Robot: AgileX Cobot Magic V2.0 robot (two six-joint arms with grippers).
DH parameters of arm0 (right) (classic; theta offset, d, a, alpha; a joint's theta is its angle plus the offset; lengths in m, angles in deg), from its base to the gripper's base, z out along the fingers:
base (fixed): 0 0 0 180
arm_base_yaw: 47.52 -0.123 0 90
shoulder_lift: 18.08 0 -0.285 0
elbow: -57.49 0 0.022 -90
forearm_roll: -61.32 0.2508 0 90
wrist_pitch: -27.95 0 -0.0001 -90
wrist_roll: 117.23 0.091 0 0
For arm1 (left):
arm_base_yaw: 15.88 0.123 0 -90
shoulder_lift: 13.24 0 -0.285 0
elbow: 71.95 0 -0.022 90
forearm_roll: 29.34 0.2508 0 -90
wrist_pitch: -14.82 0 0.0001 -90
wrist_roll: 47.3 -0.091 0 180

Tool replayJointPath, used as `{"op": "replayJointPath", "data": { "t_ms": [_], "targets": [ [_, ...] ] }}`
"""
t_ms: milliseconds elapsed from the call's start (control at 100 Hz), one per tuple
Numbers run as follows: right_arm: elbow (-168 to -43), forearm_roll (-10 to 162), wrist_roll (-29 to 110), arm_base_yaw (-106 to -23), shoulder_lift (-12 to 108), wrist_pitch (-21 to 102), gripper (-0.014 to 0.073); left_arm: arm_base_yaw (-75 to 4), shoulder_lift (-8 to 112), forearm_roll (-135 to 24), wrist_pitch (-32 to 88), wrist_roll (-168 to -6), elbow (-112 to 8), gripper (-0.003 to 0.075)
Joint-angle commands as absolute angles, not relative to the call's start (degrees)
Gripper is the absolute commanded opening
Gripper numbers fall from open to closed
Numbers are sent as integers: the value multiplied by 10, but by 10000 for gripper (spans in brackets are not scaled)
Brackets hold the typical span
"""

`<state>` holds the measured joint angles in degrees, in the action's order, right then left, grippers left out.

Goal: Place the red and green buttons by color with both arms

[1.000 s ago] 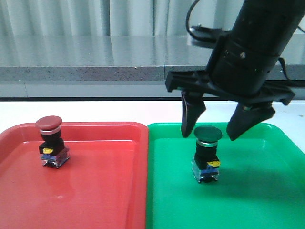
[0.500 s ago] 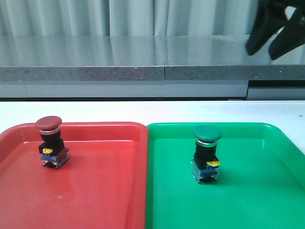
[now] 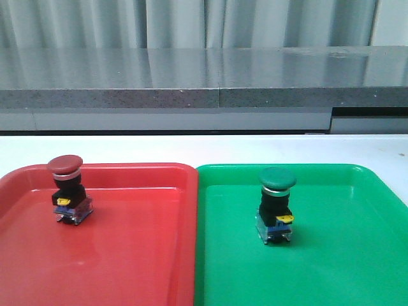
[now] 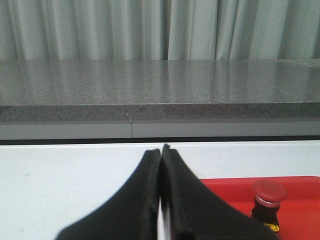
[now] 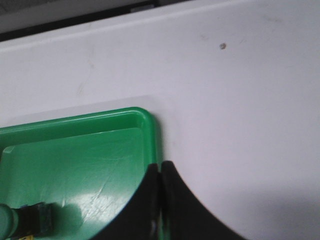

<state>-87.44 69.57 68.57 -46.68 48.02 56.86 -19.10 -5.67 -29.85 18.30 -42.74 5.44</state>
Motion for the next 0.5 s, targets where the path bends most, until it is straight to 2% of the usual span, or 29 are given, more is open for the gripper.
{"op": "replayJointPath", "data": {
  "t_ms": [0, 490],
  "targets": [
    [-854, 671, 678, -459, 434, 492, -64, -189, -76, -302, 134, -429, 61, -20],
    [-703, 618, 689, -462, 250, 318, -64, -189, -76, -302, 134, -429, 61, -20]
  ]
}}
